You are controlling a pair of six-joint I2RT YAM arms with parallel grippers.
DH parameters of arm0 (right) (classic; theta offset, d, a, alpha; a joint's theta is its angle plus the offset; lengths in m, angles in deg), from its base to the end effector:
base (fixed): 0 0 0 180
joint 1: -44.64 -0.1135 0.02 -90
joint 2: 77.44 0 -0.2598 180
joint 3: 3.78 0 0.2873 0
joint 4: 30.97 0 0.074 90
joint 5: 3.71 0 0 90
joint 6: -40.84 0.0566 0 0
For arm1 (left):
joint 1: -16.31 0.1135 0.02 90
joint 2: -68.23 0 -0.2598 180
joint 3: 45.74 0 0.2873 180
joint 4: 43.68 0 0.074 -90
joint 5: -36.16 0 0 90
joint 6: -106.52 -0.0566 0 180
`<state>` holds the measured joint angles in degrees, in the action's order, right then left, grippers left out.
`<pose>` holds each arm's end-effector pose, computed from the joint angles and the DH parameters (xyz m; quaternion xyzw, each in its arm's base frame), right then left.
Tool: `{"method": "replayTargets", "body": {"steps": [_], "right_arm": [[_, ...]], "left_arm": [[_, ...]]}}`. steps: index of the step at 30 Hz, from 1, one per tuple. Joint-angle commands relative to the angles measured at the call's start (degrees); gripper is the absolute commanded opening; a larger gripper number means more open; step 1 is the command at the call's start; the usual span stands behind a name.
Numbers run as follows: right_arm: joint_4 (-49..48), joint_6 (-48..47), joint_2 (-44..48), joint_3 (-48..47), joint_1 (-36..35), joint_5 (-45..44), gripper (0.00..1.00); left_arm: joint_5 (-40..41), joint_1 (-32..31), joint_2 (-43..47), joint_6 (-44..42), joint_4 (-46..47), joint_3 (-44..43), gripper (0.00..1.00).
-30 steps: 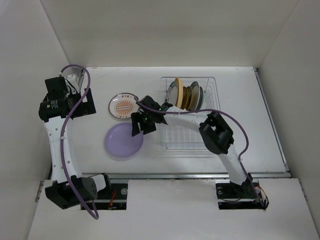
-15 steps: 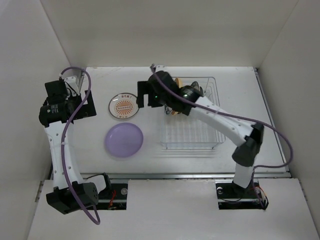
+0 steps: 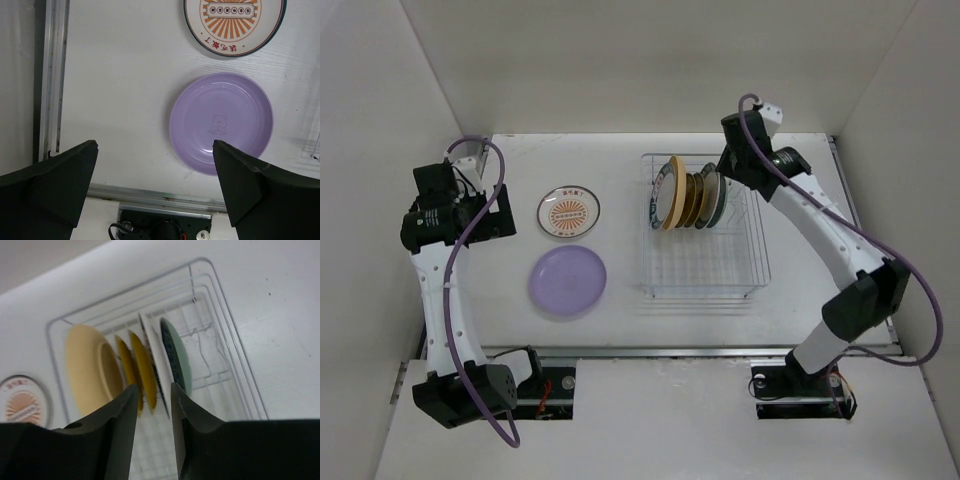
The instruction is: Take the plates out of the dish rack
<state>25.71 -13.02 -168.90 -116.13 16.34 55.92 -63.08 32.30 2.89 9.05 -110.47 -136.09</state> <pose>0.3611 0.1619 0.4038 0.1778 0.8489 0.0372 0.4963 0.2609 0.0653 0.3845 -0.0348 0.9097 0.0108 0.4136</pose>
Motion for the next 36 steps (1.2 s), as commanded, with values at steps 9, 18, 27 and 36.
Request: {"method": "replayTargets", "body": {"steps": [9, 18, 27, 36], "right_arm": [[-6.5, 2.6, -6.9, 9.7, 6.2, 7.2, 0.38], [-10.6, 1.2, -13.6, 10.4, 7.4, 13.2, 0.38], [-8.7, 0.6, -10.0, 10.9, 7.4, 6.5, 0.0], [3.5, -2.7, 1.9, 1.3, 3.6, -8.6, 0.0]], "left_arm": [[-1.0, 0.2, 0.1, -0.7, -1.0, 0.3, 1.0], [-1.0, 0.2, -0.5, -0.7, -2.0, -1.2, 1.0], [-2.8, 0.2, -0.5, -0.7, -2.6, -1.8, 1.0], [-7.1, 0.2, 0.0, -0.7, -4.1, -3.1, 1.0]]}}
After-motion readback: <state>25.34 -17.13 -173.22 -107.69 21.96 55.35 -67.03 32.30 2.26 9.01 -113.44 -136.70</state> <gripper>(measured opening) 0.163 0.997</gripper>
